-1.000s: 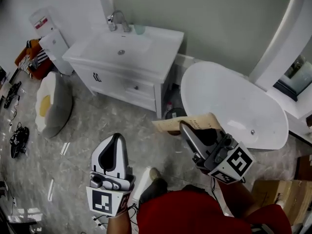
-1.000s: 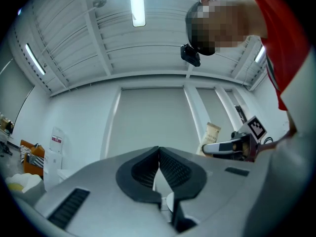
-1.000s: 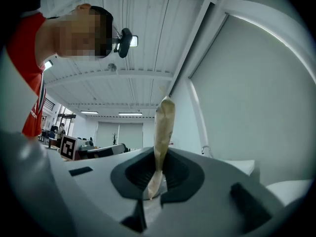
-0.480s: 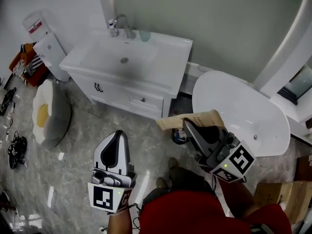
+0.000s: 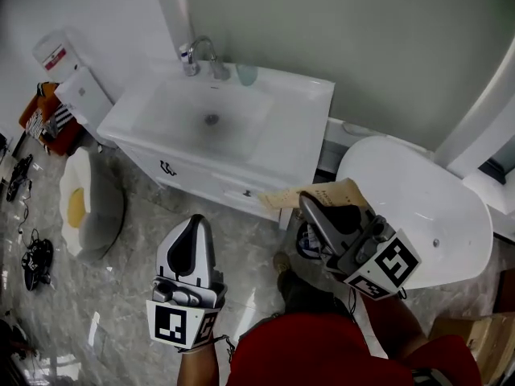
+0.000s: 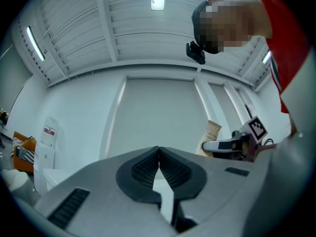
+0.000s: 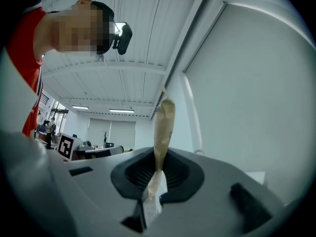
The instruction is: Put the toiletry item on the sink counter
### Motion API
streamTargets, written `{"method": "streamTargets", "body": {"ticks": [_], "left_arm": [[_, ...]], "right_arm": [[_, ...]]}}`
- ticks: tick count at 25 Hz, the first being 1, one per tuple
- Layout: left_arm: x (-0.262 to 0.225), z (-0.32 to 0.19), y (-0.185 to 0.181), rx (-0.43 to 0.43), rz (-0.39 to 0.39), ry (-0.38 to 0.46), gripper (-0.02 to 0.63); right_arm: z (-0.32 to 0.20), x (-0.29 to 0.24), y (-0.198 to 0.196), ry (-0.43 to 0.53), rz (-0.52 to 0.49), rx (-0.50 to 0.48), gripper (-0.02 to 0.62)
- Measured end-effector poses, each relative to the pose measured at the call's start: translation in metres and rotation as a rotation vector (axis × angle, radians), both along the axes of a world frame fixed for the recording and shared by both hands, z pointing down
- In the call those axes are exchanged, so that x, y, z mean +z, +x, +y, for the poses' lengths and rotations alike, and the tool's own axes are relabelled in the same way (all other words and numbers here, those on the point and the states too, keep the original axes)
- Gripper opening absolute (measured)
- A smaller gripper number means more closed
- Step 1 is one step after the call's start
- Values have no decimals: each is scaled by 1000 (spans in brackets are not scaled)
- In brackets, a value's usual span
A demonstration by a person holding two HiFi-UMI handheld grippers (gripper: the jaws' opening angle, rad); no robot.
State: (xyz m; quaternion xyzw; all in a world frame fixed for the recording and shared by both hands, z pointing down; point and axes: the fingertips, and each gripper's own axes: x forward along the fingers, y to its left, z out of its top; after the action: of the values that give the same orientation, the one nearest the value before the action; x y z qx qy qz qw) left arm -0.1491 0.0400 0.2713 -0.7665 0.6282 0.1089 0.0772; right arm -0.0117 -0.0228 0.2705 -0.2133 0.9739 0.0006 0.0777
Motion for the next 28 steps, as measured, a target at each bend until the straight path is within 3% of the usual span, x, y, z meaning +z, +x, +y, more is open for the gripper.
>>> {"method": "streamTargets", "body": {"ticks": [8, 14, 18, 28], "left_arm": [[-4, -121, -25, -37, -15, -20, 17], [-10, -196, -41, -48, 33, -11, 17], [1, -252, -66, -60, 20, -46, 17], [19, -290, -83, 8, -19, -102, 17]], "right_arm": [[-113, -8, -30, 23, 1, -49, 43], [-184, -6, -45, -3, 2, -66, 43], [-242, 5, -69, -27, 16, -72, 43], [-276, 11, -97, -19, 51, 2, 43]]}}
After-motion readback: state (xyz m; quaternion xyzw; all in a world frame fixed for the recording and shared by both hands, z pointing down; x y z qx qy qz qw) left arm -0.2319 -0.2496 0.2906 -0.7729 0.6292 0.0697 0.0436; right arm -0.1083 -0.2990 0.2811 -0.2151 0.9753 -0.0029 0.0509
